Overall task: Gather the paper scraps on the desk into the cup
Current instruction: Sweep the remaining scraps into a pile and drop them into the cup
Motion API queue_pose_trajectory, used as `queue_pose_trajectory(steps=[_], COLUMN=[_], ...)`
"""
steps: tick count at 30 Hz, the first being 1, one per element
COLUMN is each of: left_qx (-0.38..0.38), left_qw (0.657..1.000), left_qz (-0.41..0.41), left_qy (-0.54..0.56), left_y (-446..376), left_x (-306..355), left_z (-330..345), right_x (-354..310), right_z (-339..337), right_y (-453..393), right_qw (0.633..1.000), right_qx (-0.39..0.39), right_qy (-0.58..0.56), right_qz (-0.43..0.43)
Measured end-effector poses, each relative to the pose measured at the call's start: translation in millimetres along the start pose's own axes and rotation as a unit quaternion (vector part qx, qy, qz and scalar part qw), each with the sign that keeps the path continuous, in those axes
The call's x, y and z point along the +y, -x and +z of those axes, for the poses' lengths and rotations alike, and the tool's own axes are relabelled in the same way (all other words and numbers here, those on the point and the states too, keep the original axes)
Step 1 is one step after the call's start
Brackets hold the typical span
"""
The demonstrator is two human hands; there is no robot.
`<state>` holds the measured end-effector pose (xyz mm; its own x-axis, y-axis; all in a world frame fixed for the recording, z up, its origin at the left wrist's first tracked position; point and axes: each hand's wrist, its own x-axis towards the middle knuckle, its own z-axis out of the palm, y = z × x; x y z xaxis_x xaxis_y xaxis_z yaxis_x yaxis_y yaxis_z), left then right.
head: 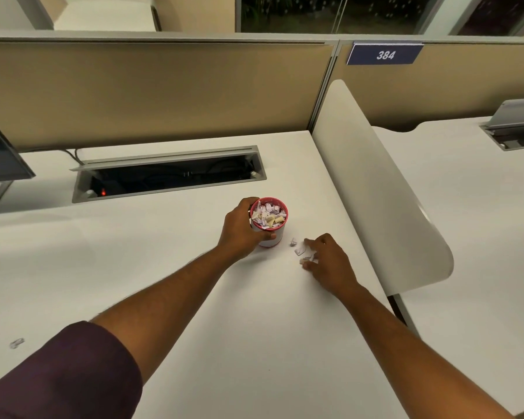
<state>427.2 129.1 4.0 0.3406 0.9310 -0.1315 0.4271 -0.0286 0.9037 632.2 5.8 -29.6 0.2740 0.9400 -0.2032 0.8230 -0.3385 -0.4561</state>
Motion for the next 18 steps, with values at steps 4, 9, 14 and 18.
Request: queue_pose_trajectory(steps=[4,9,14,18], left_qx=[-0.002,-0.002,-0.017,-0.041], left_qw=[1.000,1.000,1.000,0.999], left_qz=[0.019,0.021,0.015,0.007], left_qy=[-0.008,0.000,-0.008,-0.010], left_y=[3.9,6.2,9.1,14.0], left_x=[1.0,1.9,2.8,2.7], left_z=[3.2,4.2,4.7,0.3], right_x=[-18.1,-28.5,-34.3,-33.9], right_z=[7.0,3.4,20.9,34.3], right_y=[-3.2,-10.1,5.2,19.7], right_qw=[0.996,0.994,0.987,0.984], right_qx=[0.038,-0.026,0.029,0.065], right_qy=[-0.082,0.068,0.119,0.124], right_qz=[-0.010,-0.080,-0.107,-0.114])
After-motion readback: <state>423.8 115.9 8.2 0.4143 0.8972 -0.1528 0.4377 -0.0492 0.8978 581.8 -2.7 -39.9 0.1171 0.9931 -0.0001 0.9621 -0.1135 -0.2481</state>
